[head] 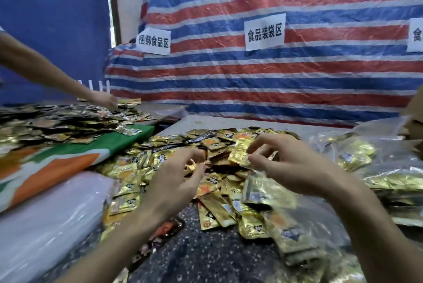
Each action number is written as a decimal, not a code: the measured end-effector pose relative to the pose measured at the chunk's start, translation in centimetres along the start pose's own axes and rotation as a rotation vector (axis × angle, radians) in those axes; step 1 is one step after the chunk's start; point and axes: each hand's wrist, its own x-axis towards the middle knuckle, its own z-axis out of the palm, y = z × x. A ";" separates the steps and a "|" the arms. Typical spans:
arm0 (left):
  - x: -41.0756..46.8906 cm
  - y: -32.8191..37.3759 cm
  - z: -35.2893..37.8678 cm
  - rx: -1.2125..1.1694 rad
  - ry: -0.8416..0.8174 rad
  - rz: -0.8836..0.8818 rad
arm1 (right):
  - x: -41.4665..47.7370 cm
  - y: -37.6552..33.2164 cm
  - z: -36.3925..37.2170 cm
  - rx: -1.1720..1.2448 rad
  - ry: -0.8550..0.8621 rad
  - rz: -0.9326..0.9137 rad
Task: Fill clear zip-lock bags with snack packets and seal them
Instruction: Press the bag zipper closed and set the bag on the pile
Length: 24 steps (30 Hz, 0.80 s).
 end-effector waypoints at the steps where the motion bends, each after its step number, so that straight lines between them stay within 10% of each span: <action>1: -0.3 -1.7 -1.0 0.139 0.044 -0.025 | 0.0 -0.1 0.1 0.015 -0.025 -0.013; 10: -3.8 -12.9 -8.3 0.962 -0.248 -0.807 | 0.1 0.1 -0.3 0.043 -0.019 -0.058; 24: -0.9 -9.8 -11.5 0.804 0.103 -0.727 | 0.1 0.1 -0.1 -0.022 -0.027 -0.050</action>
